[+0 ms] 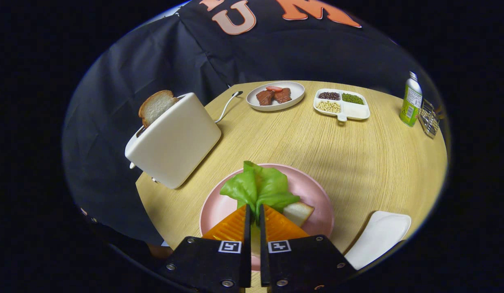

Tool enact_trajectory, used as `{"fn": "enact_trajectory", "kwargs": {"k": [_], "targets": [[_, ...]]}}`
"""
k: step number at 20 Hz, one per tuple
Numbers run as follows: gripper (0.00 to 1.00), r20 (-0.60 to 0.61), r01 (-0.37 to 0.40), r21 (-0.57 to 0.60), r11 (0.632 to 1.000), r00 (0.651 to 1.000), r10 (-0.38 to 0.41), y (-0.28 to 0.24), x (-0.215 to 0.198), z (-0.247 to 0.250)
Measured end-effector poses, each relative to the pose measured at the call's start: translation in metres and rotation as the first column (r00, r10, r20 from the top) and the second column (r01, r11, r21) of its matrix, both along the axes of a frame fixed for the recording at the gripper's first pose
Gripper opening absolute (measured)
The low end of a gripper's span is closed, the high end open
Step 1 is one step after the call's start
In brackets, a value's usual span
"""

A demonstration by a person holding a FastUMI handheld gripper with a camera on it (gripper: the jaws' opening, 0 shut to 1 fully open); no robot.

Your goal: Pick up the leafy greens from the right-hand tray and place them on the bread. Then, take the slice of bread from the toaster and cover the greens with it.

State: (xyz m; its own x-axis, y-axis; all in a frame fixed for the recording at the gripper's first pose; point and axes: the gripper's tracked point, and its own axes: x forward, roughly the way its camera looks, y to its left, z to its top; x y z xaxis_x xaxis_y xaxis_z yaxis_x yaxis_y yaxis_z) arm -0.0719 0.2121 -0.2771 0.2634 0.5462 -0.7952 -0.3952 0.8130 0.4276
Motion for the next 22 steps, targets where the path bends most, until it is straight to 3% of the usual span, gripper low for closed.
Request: {"fn": "enact_trajectory", "kwargs": {"k": [5, 12, 15, 22], "targets": [[0.26, -0.002, -0.013, -0.040, 0.999, 1.000, 0.013, 0.010, 0.000, 0.006], [0.46, 0.103, -0.003, -0.125, 0.992, 0.995, 0.016, 0.020, 0.021, 0.033], [0.49, 0.124, 0.003, -0.087, 0.996, 0.992, 0.008, 0.037, 0.029, 0.056], [0.80, 0.259, -0.010, 0.055, 0.998, 0.966, -0.004, 0.094, 0.066, 0.146]]}}
